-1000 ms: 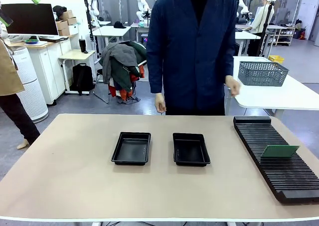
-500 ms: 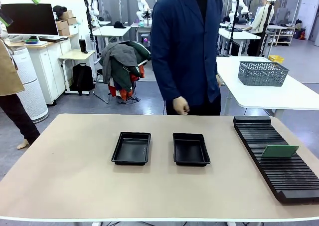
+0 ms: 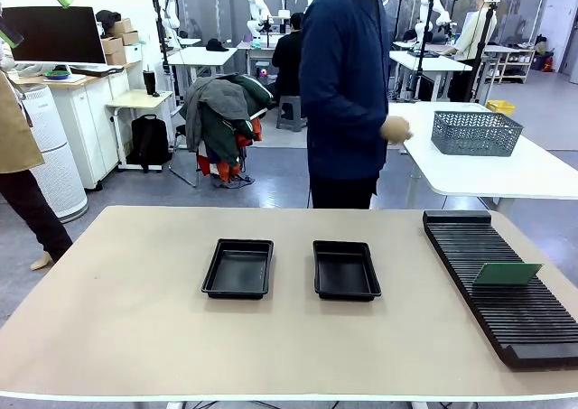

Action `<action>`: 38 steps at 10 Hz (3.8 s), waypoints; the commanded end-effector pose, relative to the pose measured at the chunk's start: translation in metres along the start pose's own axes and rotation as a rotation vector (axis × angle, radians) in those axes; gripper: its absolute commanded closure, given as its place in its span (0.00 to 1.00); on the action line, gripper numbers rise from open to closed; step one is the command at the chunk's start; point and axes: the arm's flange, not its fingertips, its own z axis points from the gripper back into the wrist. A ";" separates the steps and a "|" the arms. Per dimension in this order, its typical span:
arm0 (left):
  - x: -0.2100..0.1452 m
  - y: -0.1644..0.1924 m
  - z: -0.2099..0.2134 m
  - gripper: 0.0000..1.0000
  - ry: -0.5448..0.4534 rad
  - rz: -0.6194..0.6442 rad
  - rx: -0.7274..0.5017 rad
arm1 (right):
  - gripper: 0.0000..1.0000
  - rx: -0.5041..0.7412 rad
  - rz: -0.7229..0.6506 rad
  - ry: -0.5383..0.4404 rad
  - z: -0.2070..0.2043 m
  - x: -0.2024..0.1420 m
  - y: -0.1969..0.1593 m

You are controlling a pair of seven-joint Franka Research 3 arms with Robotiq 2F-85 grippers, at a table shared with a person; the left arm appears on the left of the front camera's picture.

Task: Inspect and transfer BCBs to ESD trays.
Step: Pick up the Blank PCB from the PCB Rack and place it in the left ESD tray.

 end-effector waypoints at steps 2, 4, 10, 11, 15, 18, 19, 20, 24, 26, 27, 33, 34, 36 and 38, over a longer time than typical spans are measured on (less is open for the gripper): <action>-0.001 0.001 -0.001 0.00 -0.004 0.002 -0.003 | 0.00 -0.129 0.289 0.029 -0.062 -0.019 -0.006; -0.001 0.001 -0.001 0.00 -0.004 0.002 -0.003 | 0.00 -0.223 0.528 0.085 -0.103 -0.027 -0.018; -0.001 0.001 -0.001 0.00 -0.004 0.002 -0.003 | 0.00 -0.240 1.002 0.203 -0.203 -0.049 -0.048; -0.001 0.001 -0.001 0.00 -0.004 0.002 -0.003 | 0.00 -0.253 1.074 0.234 -0.218 -0.053 -0.050; -0.001 0.001 -0.001 0.00 -0.004 0.002 -0.003 | 0.00 -0.253 1.224 0.340 -0.267 -0.062 -0.057; -0.001 0.001 -0.001 0.00 -0.004 0.002 -0.003 | 0.00 -0.219 1.275 0.403 -0.293 -0.067 -0.065; -0.001 0.001 -0.001 0.00 -0.004 0.002 -0.003 | 0.00 -0.208 1.294 0.417 -0.302 -0.068 -0.069; -0.001 0.001 -0.001 0.00 -0.004 0.002 -0.003 | 0.00 -0.194 1.313 0.435 -0.312 -0.068 -0.072; -0.001 0.001 -0.001 0.00 -0.004 0.002 -0.003 | 0.00 -0.204 1.313 0.422 -0.340 -0.073 -0.083; -0.001 0.001 -0.001 0.00 -0.004 0.002 -0.003 | 0.00 -0.201 1.299 0.400 -0.353 -0.075 -0.089; -0.001 0.001 -0.001 0.00 -0.004 0.002 -0.003 | 0.00 -0.192 1.291 0.373 -0.356 -0.076 -0.092; -0.001 0.001 -0.001 0.00 -0.004 0.002 -0.003 | 0.00 -0.184 1.285 0.340 -0.370 -0.084 -0.099; -0.001 0.001 -0.001 0.00 -0.004 0.002 -0.003 | 0.00 -0.183 1.282 0.338 -0.371 -0.086 -0.100; -0.001 0.001 -0.001 0.00 -0.004 0.002 -0.003 | 0.04 -0.177 1.290 0.341 -0.370 -0.085 -0.101; -0.001 0.001 -0.001 0.00 -0.004 0.002 -0.003 | 0.09 -0.175 1.291 0.348 -0.371 -0.085 -0.102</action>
